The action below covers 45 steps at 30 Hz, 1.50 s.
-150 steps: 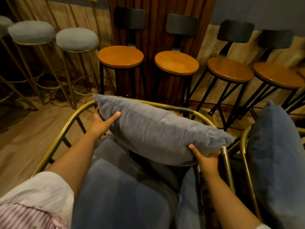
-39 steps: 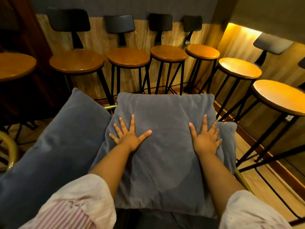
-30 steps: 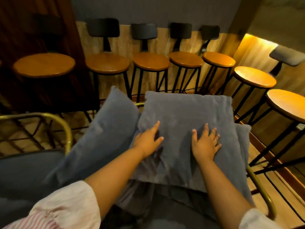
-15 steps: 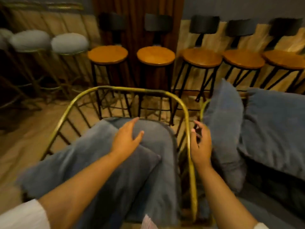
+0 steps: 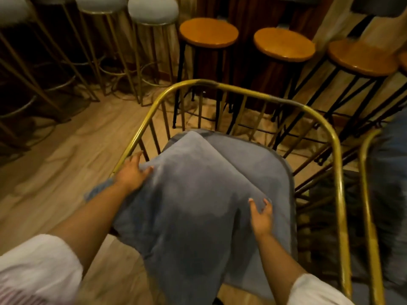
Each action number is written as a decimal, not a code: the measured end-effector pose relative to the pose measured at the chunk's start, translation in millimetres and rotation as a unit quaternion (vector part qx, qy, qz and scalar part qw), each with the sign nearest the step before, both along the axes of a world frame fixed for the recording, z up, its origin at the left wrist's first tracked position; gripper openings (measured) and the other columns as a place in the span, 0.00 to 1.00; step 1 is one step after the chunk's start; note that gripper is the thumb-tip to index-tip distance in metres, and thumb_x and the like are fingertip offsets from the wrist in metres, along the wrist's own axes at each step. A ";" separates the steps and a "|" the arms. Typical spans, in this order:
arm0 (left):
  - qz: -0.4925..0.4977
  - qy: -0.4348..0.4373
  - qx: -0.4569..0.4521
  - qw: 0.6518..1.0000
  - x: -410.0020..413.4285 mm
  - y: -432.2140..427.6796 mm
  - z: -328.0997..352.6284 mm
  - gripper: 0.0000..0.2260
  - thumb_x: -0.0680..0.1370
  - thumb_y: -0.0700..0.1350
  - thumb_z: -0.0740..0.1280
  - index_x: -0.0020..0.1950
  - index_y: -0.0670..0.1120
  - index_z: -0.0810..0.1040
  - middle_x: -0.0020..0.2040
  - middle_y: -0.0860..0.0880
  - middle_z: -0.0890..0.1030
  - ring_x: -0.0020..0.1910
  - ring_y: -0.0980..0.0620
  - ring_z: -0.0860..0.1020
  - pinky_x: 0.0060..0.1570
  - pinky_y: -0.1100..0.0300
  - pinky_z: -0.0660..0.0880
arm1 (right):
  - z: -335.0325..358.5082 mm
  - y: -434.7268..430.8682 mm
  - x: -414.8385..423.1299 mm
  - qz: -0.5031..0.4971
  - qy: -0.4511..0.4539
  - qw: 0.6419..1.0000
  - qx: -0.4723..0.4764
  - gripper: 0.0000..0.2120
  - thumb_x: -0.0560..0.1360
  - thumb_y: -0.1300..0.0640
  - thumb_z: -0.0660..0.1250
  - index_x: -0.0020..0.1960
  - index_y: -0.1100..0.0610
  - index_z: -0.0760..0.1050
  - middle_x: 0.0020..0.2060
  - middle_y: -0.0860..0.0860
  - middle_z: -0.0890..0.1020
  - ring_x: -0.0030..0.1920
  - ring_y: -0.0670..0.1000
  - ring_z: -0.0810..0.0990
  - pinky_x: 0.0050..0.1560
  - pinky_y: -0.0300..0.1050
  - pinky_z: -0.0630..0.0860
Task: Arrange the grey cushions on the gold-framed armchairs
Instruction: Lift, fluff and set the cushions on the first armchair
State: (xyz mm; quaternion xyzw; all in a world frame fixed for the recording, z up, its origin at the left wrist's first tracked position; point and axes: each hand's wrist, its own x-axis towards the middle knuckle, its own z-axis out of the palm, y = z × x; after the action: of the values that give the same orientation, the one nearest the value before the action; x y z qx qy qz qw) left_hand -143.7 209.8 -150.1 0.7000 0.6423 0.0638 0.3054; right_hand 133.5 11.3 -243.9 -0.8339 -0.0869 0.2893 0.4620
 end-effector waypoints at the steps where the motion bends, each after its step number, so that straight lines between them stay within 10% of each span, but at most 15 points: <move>1: 0.002 0.006 -0.012 1.000 -5.3 8.8 -7.9 0.31 0.77 0.52 0.64 0.76 0.45 0.58 0.75 0.39 0.63 0.72 0.38 0.66 0.70 0.47 0.65 | -10.6 0.6 -2.7 -0.014 0.014 1.000 -0.007 0.33 0.72 0.52 0.71 0.71 0.64 0.64 0.70 0.64 0.69 0.69 0.63 0.69 0.70 0.56 0.64; 10: -0.036 0.192 -0.099 0.976 -1.2 47.2 -63.5 0.45 0.68 0.76 0.51 0.77 0.50 0.54 0.76 0.42 0.63 0.74 0.38 0.62 0.72 0.45 0.58 | -74.0 -10.4 -14.0 -0.131 0.157 0.979 0.002 0.40 0.70 0.45 0.72 0.75 0.54 0.58 0.72 0.56 0.66 0.68 0.60 0.69 0.66 0.55 0.69; 28: 0.133 -0.135 -0.240 0.952 36.9 -58.2 -103.4 0.46 0.64 0.68 0.70 0.76 0.51 0.59 0.75 0.46 0.66 0.71 0.40 0.67 0.69 0.47 0.66 | -18.8 11.8 90.6 0.033 0.027 0.999 0.032 0.43 0.69 0.49 0.74 0.77 0.50 0.55 0.75 0.54 0.63 0.73 0.58 0.64 0.71 0.54 0.65; 45: 0.131 -0.107 -0.209 0.963 41.0 -64.6 -110.1 0.45 0.62 0.66 0.73 0.75 0.54 0.61 0.75 0.46 0.66 0.71 0.39 0.67 0.69 0.42 0.66 | -43.3 -33.8 68.8 -0.001 0.076 0.997 0.017 0.40 0.69 0.46 0.72 0.76 0.49 0.57 0.71 0.56 0.68 0.68 0.61 0.69 0.67 0.56 0.70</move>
State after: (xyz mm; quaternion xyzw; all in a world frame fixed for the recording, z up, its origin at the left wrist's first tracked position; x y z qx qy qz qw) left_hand -102.7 145.2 -260.2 0.5195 0.6913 0.0422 0.5005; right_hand 202.3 -22.5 -287.1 -0.8018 -0.0558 0.3498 0.4813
